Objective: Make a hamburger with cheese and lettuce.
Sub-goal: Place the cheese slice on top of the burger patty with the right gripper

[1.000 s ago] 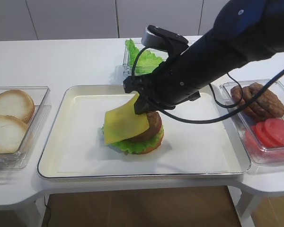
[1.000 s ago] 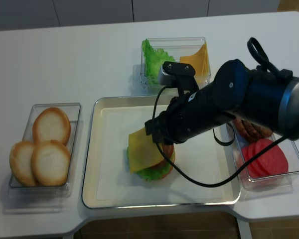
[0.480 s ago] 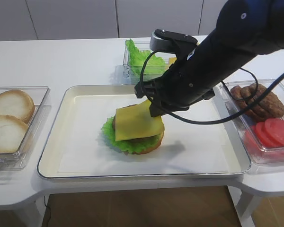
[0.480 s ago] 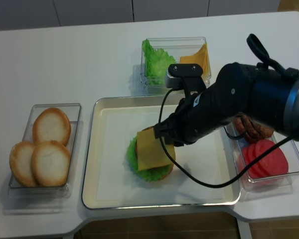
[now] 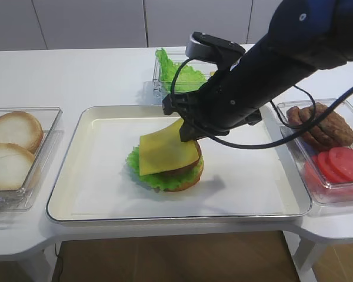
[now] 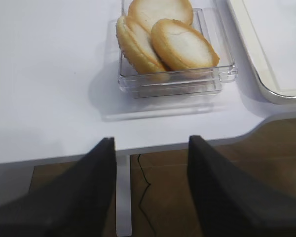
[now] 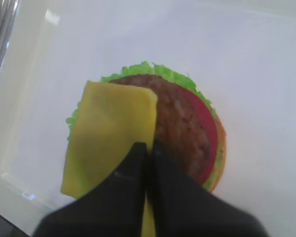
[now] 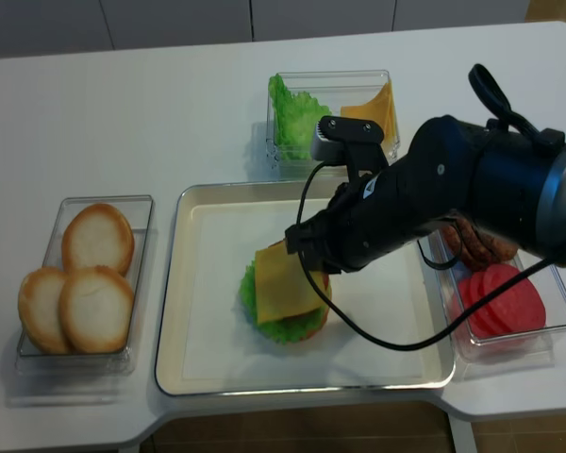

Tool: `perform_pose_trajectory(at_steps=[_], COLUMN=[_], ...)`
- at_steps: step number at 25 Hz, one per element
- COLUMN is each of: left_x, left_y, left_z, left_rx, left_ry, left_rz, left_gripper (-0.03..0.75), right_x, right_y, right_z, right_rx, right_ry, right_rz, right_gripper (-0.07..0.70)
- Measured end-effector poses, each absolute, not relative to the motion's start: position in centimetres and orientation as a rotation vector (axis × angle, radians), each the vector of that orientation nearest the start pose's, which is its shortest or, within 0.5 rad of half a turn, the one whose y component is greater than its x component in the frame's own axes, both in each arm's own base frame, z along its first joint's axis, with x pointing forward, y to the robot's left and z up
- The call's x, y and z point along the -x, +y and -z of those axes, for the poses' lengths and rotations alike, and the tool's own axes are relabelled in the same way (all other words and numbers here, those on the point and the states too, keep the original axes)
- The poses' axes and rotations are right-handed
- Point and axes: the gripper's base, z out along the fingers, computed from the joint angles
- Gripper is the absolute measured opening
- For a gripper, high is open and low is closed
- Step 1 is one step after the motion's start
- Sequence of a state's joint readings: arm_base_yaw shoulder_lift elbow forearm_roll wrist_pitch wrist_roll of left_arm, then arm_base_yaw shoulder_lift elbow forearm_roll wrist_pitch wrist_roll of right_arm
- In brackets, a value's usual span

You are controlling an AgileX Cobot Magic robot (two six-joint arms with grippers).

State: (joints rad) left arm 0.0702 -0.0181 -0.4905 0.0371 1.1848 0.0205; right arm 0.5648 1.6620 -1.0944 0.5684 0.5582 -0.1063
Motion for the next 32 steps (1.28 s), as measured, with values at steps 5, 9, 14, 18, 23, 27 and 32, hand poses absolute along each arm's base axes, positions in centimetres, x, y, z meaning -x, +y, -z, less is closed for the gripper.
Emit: perform_pose_trajectory(at_steps=[5, 9, 14, 18, 23, 27, 32], left_x=[1.2, 1.2, 1.2, 1.2, 1.2, 1.2, 1.2], left_y=[0.2, 0.2, 0.2, 0.2, 0.2, 0.2, 0.2], left_z=[-26.5, -26.5, -26.5, -26.5, -26.5, -26.5, -26.5], left_rx=[0.058, 0.058, 0.058, 0.058, 0.058, 0.058, 0.058], left_ry=[2.160, 2.160, 2.160, 2.160, 2.160, 2.160, 2.160], left_rz=[-0.098, -0.098, -0.098, -0.098, -0.098, -0.098, -0.098], left_gripper=[0.352, 0.352, 0.352, 0.352, 0.352, 0.352, 0.352], right_x=[-28.0, -28.1, -28.3, -28.4, -28.4, -28.3, -27.9], right_y=[20.7, 20.8, 20.9, 20.9, 20.9, 20.9, 20.5], right_z=[-23.3, -23.2, -22.8, -22.8, -22.8, -22.8, -24.2], right_rx=[0.341, 0.337, 0.328, 0.320, 0.320, 0.321, 0.338], right_ry=[2.603, 2.606, 2.613, 2.601, 2.601, 2.609, 2.572], right_rz=[-0.718, -0.718, -0.716, -0.715, -0.715, -0.717, -0.715], right_gripper=[0.035, 0.035, 0.039, 0.069, 0.221, 0.407, 0.477])
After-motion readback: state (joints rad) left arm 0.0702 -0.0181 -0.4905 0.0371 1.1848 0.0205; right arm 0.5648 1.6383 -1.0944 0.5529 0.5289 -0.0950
